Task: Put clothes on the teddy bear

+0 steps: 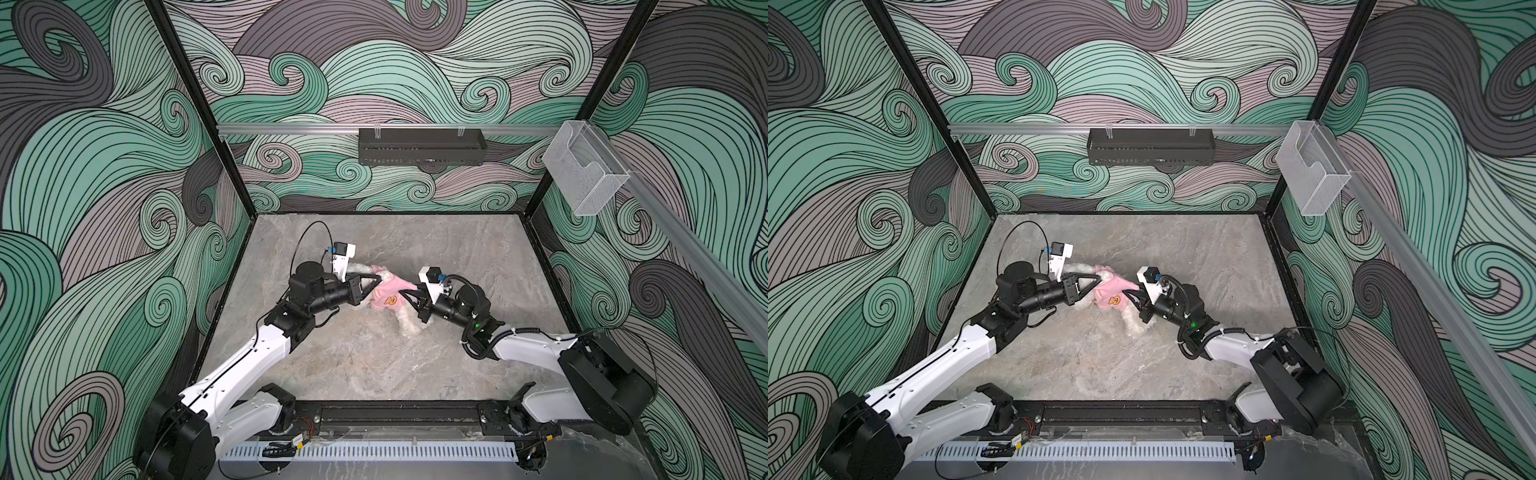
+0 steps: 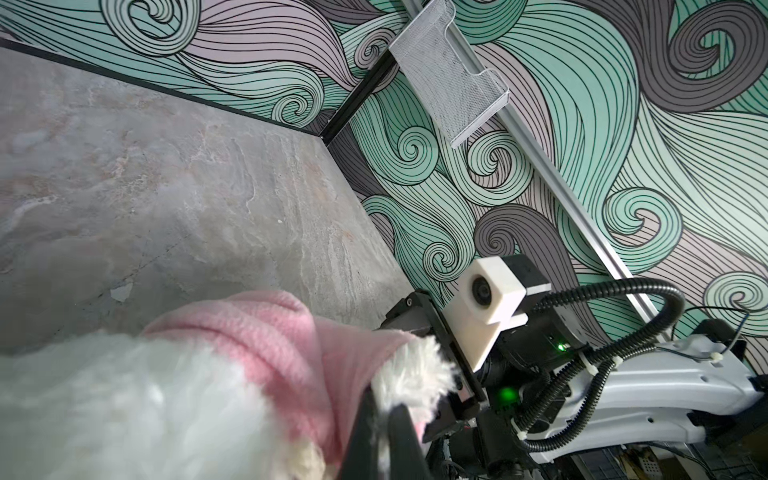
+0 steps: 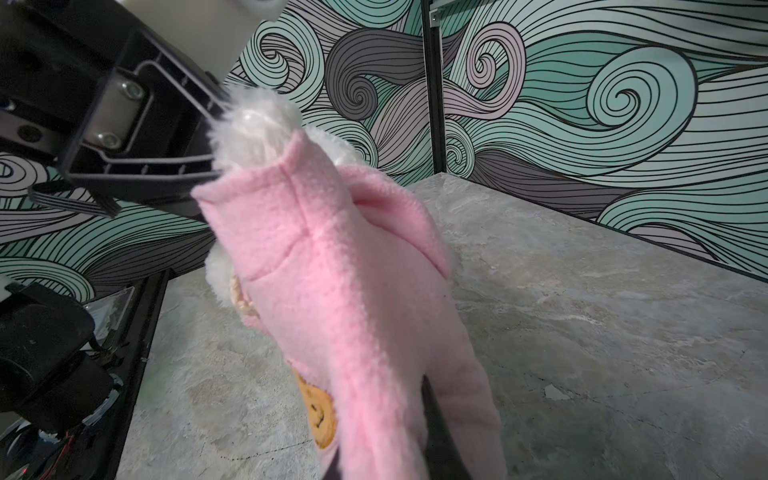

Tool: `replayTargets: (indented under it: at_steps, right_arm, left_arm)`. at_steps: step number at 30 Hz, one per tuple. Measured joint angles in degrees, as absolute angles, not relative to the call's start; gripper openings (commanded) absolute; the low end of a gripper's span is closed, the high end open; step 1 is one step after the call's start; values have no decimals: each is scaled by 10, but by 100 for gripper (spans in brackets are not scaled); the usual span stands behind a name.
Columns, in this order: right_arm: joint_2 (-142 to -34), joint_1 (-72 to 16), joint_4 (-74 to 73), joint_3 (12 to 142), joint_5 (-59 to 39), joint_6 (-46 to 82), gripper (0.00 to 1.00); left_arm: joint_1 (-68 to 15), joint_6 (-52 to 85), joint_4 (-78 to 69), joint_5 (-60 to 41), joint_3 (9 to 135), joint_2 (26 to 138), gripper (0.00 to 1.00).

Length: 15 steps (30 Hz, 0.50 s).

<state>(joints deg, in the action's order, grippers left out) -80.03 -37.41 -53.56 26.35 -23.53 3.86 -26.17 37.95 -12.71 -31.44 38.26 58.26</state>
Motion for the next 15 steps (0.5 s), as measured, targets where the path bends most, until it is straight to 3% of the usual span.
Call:
replayTargets:
  at_steps: [7,8,11,15]
  right_arm:
    - [-803,-353,-454,274,-255,-3,0]
    - [-806,-346,-433,274,-248,-7,0]
    - [-808,-337,-383,274,-236,-11,0]
    - [-807,-339,-360,274,-241,-10,0]
  left_arm:
    - [-220,374,-100,-274,395,557,0]
    - [-216,365,-90,-264,406,555,3]
    - [-214,296,-51,-265,450,555,23]
    - [-236,164,34,-278,520,574,37]
